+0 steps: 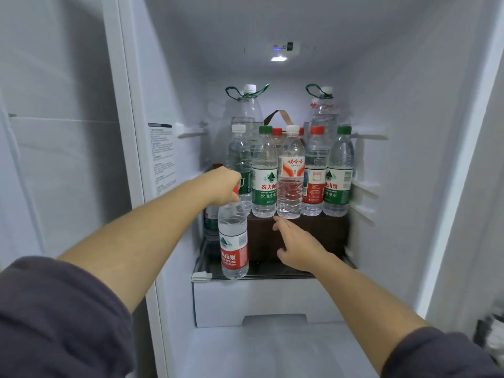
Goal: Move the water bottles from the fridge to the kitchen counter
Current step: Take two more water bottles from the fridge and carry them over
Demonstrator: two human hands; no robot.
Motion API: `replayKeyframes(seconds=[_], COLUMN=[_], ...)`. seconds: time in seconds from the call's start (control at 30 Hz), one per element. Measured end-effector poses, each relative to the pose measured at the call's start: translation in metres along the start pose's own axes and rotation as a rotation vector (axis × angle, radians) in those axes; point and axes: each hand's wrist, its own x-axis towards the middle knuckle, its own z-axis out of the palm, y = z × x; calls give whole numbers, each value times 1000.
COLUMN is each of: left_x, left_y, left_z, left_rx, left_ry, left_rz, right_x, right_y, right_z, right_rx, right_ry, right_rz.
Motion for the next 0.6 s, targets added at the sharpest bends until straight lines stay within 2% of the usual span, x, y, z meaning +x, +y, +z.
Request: replayKeyframes(seconds=[0.1, 0.2, 0.27, 0.37, 0.5, 0.6], left_x=[3, 6, 4, 1, -2, -3], left_y=[-3, -8, -9, -12, -18, -24], left_z=[2, 8, 11, 14, 23, 24], left_rx=[-54, -117, -148, -199, -296, -324], left_ry=[27, 64, 97, 146, 231, 316], left_rz=[5, 35, 48, 54, 14, -129], right_x=[-4, -8, -4, 12, 21, 16], right_y=[2, -12, -29, -54, -69, -60], right_z=[6, 23, 36, 55, 69, 65], right_rx=[29, 343, 568, 769, 844, 817], right_ry=[-4, 78, 51, -1, 103, 140], right_rz=[-19, 33, 75, 130, 219, 255])
